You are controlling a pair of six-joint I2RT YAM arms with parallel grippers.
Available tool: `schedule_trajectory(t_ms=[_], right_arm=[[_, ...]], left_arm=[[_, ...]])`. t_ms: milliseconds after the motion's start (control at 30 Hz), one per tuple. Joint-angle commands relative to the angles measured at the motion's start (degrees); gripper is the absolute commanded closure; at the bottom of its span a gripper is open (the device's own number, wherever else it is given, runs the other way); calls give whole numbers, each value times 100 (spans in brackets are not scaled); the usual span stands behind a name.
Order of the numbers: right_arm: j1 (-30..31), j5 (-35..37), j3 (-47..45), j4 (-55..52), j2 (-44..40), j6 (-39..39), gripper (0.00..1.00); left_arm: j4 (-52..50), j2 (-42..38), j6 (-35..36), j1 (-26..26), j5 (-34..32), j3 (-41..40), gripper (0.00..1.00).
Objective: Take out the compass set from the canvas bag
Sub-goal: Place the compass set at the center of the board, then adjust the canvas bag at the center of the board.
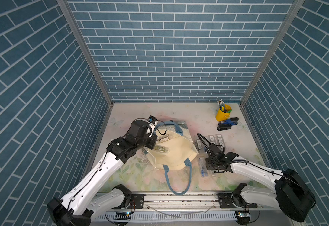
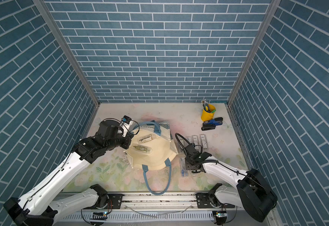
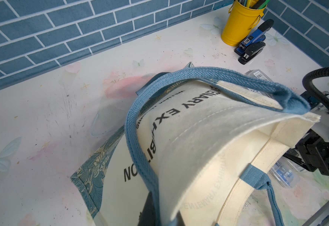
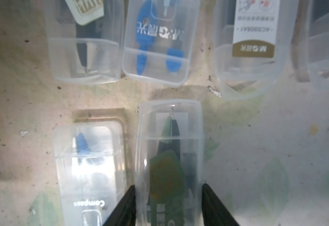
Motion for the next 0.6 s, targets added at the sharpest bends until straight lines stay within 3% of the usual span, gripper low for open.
schedule_trajectory(t_ms=[0,267,433,567], right_arm=[[-20,-10,276,-256,-158,-129,42],[88,-391,1393,-931,-927,-842,39],[765,-651,2397,-14,-1097,-2735,41],[1060,-979,3211,372,-538,-3988,42]], left_arm=[[294,-108,-67,1,48,-9,100],[156,-62,-17,1,51,97,100],[89,-56,12,3,61,94,100],[47,-51,29,3,39,89,100]])
